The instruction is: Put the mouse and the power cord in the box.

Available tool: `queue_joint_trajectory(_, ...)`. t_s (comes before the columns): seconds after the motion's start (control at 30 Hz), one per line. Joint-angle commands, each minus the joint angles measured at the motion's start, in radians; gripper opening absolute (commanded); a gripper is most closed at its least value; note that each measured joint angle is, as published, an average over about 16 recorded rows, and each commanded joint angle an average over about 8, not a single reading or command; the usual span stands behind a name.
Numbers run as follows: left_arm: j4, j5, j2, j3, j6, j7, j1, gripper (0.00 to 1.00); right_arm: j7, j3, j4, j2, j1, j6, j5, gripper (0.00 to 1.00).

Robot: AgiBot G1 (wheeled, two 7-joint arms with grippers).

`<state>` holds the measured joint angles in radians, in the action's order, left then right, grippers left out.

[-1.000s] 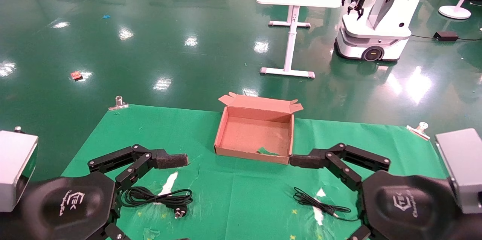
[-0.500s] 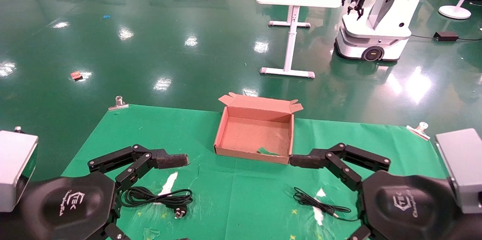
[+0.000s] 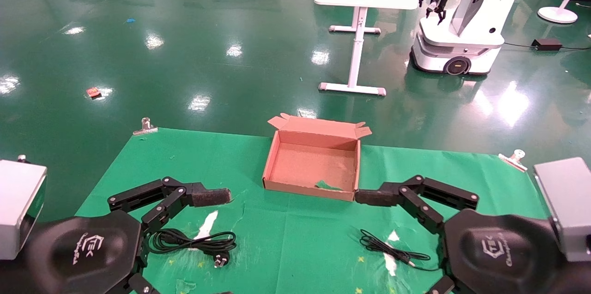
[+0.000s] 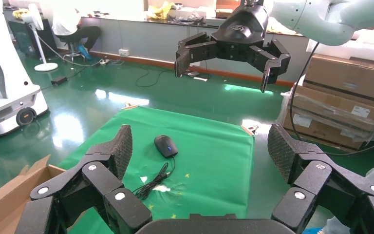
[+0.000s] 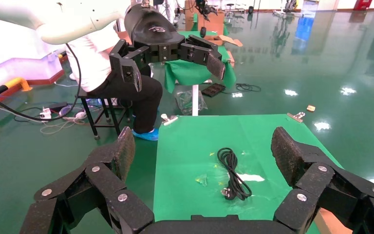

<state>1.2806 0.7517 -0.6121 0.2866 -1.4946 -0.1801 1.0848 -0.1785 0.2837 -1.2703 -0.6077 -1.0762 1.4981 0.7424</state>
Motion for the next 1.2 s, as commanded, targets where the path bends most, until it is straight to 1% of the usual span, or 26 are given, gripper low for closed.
queue_joint_trajectory(0.03, 0.001, -0.006, 0.000, -0.002, 0.001, -0.001, -0.003, 1.00, -0.001, -0.001, -0.002, 0.000, 0.001, -0.002, -0.002, 1.00)
queue_joint_trajectory(0.13, -0.003, 0.039, 0.002, 0.012, -0.004, 0.012, 0.018, 1.00, 0.010, 0.007, 0.017, 0.009, -0.001, 0.012, 0.020, 1.00)
queue_joint_trajectory(0.23, -0.023, 0.120, -0.003, 0.040, -0.015, 0.033, 0.057, 1.00, 0.031, 0.025, 0.051, 0.021, -0.012, 0.040, 0.062, 1.00)
queue_joint_trajectory(0.4, -0.117, 0.303, -0.041, 0.113, -0.038, 0.099, 0.147, 1.00, 0.101, 0.087, 0.137, 0.038, -0.060, 0.080, 0.173, 1.00)
queue_joint_trajectory(0.53, -0.237, 0.468, -0.102, 0.188, -0.052, 0.182, 0.237, 1.00, 0.197, 0.158, 0.244, 0.030, -0.128, 0.075, 0.300, 1.00)
queue_joint_trajectory(0.67, -0.389, 0.633, -0.184, 0.267, -0.047, 0.284, 0.339, 1.00, 0.308, 0.224, 0.389, -0.015, -0.219, 0.032, 0.461, 1.00)
queue_joint_trajectory(0.77, -0.525, 0.741, -0.255, 0.320, -0.022, 0.366, 0.410, 1.00, 0.393, 0.272, 0.507, -0.074, -0.292, -0.021, 0.593, 1.00)
queue_joint_trajectory(0.93, -0.749, 0.877, -0.365, 0.382, 0.085, 0.491, 0.497, 1.00, 0.528, 0.345, 0.703, -0.197, -0.398, -0.125, 0.772, 1.00)
queue_joint_trajectory(1.07, -0.884, 0.953, -0.431, 0.410, 0.213, 0.565, 0.536, 1.00, 0.624, 0.382, 0.849, -0.292, -0.459, -0.197, 0.850, 1.00)
queue_joint_trajectory(1.2, -0.980, 1.000, -0.478, 0.429, 0.315, 0.626, 0.559, 1.00, 0.705, 0.400, 0.971, -0.366, -0.499, -0.246, 0.884, 1.00)
